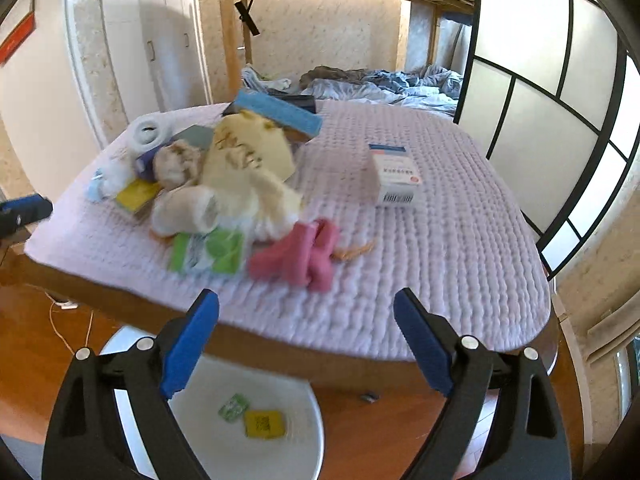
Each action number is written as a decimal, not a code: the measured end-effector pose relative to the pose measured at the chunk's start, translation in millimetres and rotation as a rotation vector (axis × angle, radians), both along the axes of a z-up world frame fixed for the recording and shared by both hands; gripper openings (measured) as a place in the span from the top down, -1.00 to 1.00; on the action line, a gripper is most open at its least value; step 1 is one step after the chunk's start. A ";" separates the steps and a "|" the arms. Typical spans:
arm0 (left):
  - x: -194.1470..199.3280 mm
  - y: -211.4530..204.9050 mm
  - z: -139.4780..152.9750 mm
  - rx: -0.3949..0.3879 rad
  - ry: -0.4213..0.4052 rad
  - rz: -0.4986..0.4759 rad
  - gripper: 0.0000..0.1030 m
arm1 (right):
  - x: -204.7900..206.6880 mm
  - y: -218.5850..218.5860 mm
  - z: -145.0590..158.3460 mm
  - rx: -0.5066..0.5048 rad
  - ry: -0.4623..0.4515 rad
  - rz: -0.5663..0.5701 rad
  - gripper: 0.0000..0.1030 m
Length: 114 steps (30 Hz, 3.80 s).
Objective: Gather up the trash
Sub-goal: 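Grasp the blue face mask with left tool while right tool grasps pink foam curler, then carry the blue mask and pink curler over the white bin with both tools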
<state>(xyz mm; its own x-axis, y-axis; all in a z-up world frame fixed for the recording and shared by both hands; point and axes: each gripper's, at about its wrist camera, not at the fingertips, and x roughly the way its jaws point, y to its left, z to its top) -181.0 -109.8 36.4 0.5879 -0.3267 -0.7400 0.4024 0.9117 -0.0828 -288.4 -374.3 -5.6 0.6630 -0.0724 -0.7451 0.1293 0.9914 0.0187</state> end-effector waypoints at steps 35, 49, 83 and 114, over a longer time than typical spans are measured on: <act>92.9 18.1 -45.2 0.080 0.055 0.064 0.26 | 39.0 7.7 -21.5 -0.073 0.023 0.170 -0.25; 68.4 21.5 -22.3 0.027 0.035 0.062 0.30 | 27.8 5.8 -5.7 -0.061 -0.010 0.158 -0.24; -38.4 -34.6 -21.4 0.021 0.114 -0.112 0.30 | -31.5 39.9 11.4 0.067 0.022 0.191 -0.24; -107.3 -72.4 -34.4 0.131 0.140 -0.291 0.30 | -68.7 65.6 2.5 0.068 0.073 0.239 -0.25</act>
<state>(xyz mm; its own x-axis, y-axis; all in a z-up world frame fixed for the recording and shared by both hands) -288.3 -182.2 2.0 0.3738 -0.3629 -0.8536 0.6403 0.7668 -0.0456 -357.1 -308.8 -3.1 0.5992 0.1324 -0.7896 -0.1055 0.9907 0.0860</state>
